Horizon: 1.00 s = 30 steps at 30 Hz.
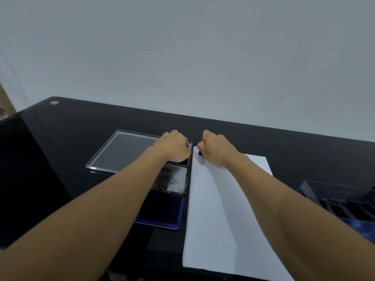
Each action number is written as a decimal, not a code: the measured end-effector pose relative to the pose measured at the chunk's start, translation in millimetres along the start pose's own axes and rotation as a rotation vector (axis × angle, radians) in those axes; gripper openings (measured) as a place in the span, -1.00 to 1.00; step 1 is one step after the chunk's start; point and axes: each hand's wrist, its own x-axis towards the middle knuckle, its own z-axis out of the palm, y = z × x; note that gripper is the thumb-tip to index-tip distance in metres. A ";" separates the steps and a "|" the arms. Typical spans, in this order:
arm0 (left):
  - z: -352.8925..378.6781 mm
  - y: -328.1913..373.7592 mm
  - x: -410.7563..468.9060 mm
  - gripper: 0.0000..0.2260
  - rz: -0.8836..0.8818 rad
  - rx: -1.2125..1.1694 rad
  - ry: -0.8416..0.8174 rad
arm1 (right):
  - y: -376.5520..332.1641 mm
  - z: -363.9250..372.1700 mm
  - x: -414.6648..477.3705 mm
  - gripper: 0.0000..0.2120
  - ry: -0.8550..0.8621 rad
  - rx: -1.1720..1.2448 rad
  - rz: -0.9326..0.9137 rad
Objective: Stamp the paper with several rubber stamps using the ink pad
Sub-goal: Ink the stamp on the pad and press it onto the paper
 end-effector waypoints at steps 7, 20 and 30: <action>-7.1 2.6 -9.6 -0.78 0.000 -0.197 0.094 | -0.8 -5.3 -0.9 -0.83 -0.048 0.000 0.005; -40.4 -6.6 -43.8 -0.70 -0.049 -0.355 0.335 | 6.8 -51.7 -26.8 -0.83 0.147 0.290 -0.016; -39.6 -12.3 -78.1 -0.73 -0.073 -0.384 0.371 | 2.8 -59.7 -61.1 -0.83 0.176 0.400 0.026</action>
